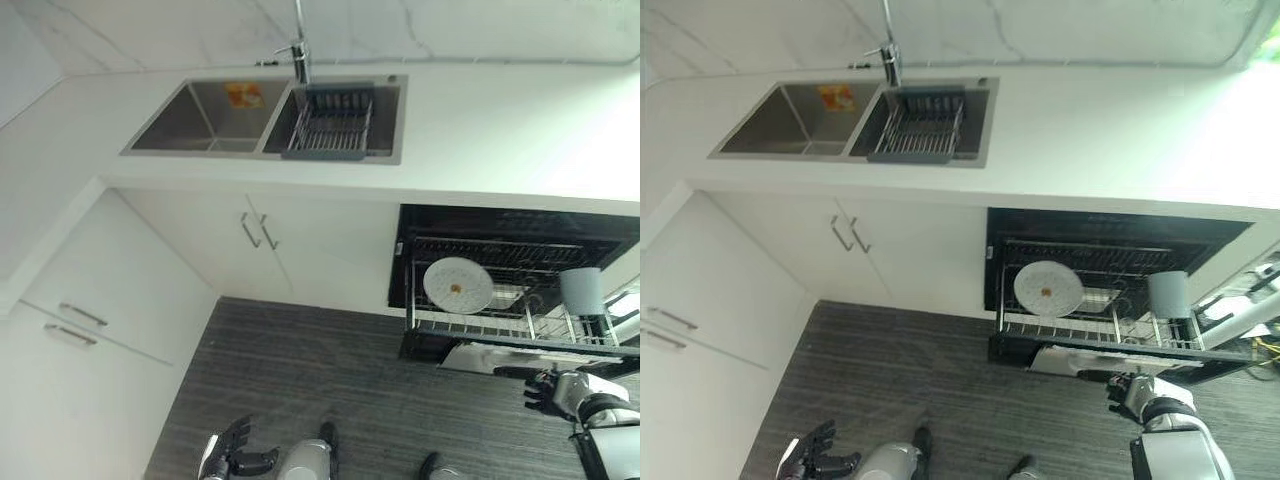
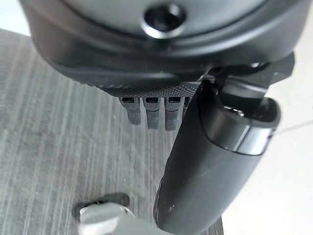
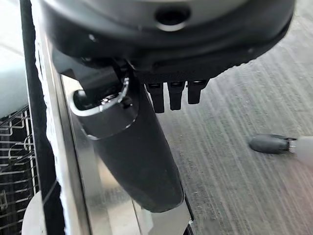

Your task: Place the dishes in the dishwasher.

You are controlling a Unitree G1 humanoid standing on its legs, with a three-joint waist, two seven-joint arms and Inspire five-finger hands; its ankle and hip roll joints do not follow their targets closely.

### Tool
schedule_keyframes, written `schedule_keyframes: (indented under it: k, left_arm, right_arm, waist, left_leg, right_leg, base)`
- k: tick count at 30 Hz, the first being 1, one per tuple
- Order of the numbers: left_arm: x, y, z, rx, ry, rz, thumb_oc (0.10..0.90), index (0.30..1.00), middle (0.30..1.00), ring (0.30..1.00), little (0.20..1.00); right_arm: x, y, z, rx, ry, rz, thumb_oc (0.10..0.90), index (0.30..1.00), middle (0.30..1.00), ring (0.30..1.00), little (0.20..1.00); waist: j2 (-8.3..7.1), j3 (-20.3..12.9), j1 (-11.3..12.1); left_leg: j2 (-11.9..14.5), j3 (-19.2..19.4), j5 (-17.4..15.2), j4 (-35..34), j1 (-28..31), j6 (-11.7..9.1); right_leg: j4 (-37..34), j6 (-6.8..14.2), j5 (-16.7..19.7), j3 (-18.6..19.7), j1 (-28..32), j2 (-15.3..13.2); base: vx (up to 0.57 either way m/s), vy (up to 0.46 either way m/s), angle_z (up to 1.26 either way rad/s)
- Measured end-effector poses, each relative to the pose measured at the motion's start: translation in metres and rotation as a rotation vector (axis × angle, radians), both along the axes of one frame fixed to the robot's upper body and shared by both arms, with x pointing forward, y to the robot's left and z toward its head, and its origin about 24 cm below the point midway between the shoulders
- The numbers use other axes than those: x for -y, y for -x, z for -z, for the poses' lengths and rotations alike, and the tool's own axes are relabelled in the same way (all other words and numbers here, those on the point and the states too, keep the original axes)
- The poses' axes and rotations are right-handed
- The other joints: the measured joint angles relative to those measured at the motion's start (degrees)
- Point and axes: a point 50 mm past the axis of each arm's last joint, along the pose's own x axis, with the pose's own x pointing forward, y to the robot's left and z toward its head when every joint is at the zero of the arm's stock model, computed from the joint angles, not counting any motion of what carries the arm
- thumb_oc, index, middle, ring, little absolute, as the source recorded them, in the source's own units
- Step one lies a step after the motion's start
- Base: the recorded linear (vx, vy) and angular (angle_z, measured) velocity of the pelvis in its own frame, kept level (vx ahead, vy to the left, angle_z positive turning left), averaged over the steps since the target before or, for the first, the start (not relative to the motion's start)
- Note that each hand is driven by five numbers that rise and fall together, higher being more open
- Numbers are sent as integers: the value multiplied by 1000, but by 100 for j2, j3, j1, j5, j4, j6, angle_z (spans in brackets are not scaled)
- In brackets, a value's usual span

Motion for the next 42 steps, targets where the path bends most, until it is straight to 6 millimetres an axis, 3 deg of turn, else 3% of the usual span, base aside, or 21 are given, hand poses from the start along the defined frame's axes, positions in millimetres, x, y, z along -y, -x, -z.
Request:
schedule_keyframes:
  k: [6, 10, 16, 19, 23, 31, 35, 36, 38, 40, 42]
  left_arm:
    - [3, -8, -4, 38, 10, 13, 800, 900, 900, 900, 900]
    - [2, -8, -5, 59, 24, -25, 800, 900, 900, 900, 900]
    - [-2, -10, -10, 84, 26, -9, 800, 900, 900, 900, 900]
    - [-1, -1, -9, 74, 50, -14, 800, 900, 900, 900, 900]
    - [-2, 10, -7, 47, 77, -11, 800, 900, 900, 900, 900]
    - [0, 6, -8, 60, 95, 11, 800, 900, 900, 900, 900]
    - [0, 1, -9, 73, 108, 26, 800, 900, 900, 900, 900]
    - [-1, -1, -11, 85, 107, 23, 800, 900, 900, 900, 900]
    - [-16, -6, -19, 121, 82, 2, 800, 900, 900, 900, 900]
    - [-36, -15, -32, 159, 25, 17, 800, 900, 900, 900, 900]
    - [-47, -22, -39, 184, 4, 0, 800, 900, 900, 900, 900]
  right_arm:
    - [35, -26, -65, 164, 112, 71, 800, 900, 900, 900, 900]
    - [57, -25, -101, 166, 232, 111, 800, 900, 900, 900, 900]
    - [67, -36, -147, 232, 288, 198, 800, 900, 900, 900, 900]
    - [73, -39, -176, 260, 361, 229, 800, 900, 900, 900, 900]
    - [66, -60, -220, 493, 426, 245, 800, 900, 900, 900, 900]
    - [67, -59, -216, 493, 422, 231, 800, 900, 900, 900, 900]
    - [69, -57, -201, 411, 481, 63, 800, 900, 900, 900, 900]
    - [68, -56, -193, 393, 475, -4, 800, 900, 900, 900, 900]
    - [59, -56, -166, 374, 446, -211, 800, 900, 900, 900, 900]
    - [37, -61, -136, 425, 379, -370, 800, 900, 900, 900, 900]
    - [14, -66, -114, 467, 316, -447, 800, 900, 900, 900, 900]
  waist:
    - [310, 498, 90]
    - [501, 572, 302]
    - [700, 630, 347]
    - [899, 657, 358]
    - [972, 645, 384]
    - [966, 648, 376]
    - [888, 663, 330]
    - [796, 655, 322]
    - [470, 622, 322]
    - [35, 578, 286]
    - [-275, 506, 248]
  left_leg:
    - [-304, -196, 71, 65, -297, 140]
    - [-545, -240, 77, 8, -310, 245]
    - [-778, -427, 95, -75, -300, 312]
    - [-881, -472, 114, -82, -304, 343]
    - [-854, -494, 119, -89, -305, 345]
    - [-824, -507, 148, -76, -288, 349]
    - [-691, -527, 164, -63, -267, 324]
    - [-648, -528, 177, -64, -267, 302]
    - [-537, -546, 186, -68, -228, 238]
    - [-432, -555, 170, -65, -178, 156]
    - [-364, -480, 131, -24, -180, 105]
  right_leg:
    - [6, 84, 116, -212, -76, -261]
    - [-17, 189, 176, -272, -47, -494]
    - [-235, 338, 262, -541, 195, -654]
    - [-290, 407, 302, -571, 238, -749]
    - [-316, 427, 312, -574, 244, -715]
    - [-294, 430, 315, -593, 277, -696]
    - [-283, 429, 315, -588, 304, -558]
    - [-282, 424, 312, -585, 295, -515]
    - [-246, 351, 258, -585, 306, -404]
    - [-179, 270, 169, -551, 298, -301]
    - [-126, 211, 107, -469, 224, -284]
  base:
    - [44, 104, 25]
    - [113, 70, 18]
    - [130, 80, 21]
    - [67, 41, 11]
    - [40, 37, 0]
    - [-3, -37, 1]
    - [-67, -79, -1]
    - [-29, -107, -4]
    - [-25, -80, -8]
    - [-28, -23, -13]
    - [-52, 30, -15]
